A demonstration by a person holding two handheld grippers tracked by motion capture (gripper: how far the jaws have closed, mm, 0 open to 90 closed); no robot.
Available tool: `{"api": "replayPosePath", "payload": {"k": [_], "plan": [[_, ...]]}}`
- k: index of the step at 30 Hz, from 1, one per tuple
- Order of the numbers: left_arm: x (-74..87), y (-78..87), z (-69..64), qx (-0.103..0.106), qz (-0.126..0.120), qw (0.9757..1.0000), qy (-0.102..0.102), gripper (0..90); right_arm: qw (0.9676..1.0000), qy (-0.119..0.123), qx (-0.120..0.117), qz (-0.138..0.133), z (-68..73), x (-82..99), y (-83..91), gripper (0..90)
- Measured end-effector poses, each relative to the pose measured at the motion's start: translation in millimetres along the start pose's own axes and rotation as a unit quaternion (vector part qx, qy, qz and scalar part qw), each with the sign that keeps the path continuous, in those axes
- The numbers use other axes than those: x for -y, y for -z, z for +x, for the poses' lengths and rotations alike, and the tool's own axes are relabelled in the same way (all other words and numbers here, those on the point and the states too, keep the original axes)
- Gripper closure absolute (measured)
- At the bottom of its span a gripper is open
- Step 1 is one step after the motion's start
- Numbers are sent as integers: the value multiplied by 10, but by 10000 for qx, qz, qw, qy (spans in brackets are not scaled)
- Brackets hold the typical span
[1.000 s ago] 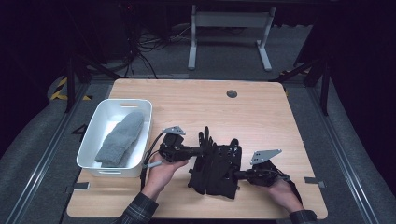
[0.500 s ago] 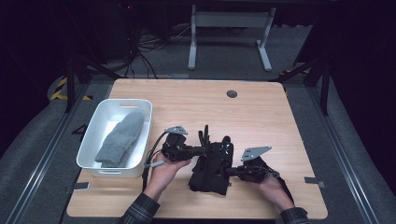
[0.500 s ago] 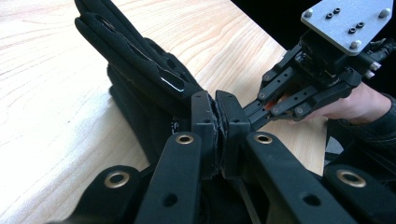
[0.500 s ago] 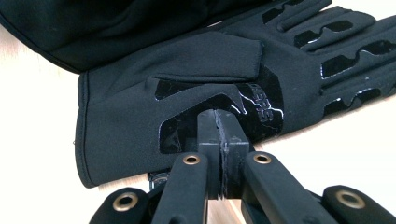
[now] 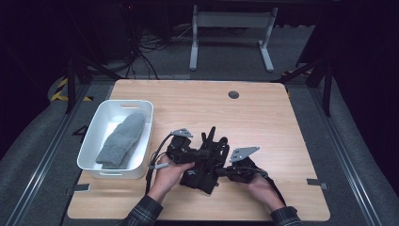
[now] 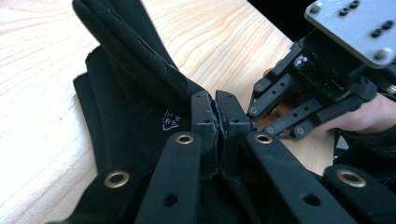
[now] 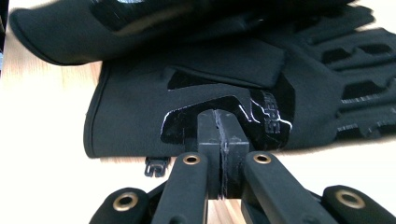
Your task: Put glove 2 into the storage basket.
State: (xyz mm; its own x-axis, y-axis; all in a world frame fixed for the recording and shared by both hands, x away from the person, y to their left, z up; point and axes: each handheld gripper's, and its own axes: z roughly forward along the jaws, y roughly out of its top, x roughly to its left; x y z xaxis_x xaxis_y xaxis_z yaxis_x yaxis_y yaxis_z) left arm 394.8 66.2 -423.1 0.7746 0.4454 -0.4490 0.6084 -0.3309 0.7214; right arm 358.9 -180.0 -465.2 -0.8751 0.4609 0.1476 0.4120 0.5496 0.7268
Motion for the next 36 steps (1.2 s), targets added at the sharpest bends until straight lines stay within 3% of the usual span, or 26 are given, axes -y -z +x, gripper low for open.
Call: {"api": "replayPosePath", "payload": {"k": [5,9,10,12,15,18,21,22,23,24,28,33,36], "plan": [[26,-79,22,-26,77,10000,43,875,9999,36,-44,-113,44,-48,-97,900],[32,-113,15,-6,118,9999,44,875,9998,103,89,-168,50,-55,1,899],[33,-137,2,-7,128,9999,30,875,9992,29,301,-263,-11,-27,161,857],[34,-154,-5,-3,140,9999,24,875,9988,-8,384,-294,-41,-9,219,845],[42,-210,-18,30,172,9998,-39,871,9966,-212,735,-321,-200,109,456,757],[49,-248,-42,42,172,9997,-158,843,9927,-396,1089,-340,-362,224,645,643],[39,-246,-79,73,115,9996,-248,732,9874,-523,1471,-249,-501,339,760,524],[39,-246,-79,73,115,9996,-248,726,9874,-523,1471,-249,-501,339,760,524],[40,-230,-112,105,129,9993,-332,736,9847,-644,1610,-178,-577,423,797,455],[40,-230,-112,105,129,9993,-332,762,9847,-644,1610,-178,-577,423,797,455],[82,-211,-214,112,267,9984,-494,859,9779,-875,1894,-105,-706,528,843,383],[209,-288,-320,97,636,9962,-590,894,9718,-959,2151,-141,-765,532,846,313],[258,-401,-346,-42,966,9929,-692,896,9700,-986,2222,-78,-787,542,819,285]]}}
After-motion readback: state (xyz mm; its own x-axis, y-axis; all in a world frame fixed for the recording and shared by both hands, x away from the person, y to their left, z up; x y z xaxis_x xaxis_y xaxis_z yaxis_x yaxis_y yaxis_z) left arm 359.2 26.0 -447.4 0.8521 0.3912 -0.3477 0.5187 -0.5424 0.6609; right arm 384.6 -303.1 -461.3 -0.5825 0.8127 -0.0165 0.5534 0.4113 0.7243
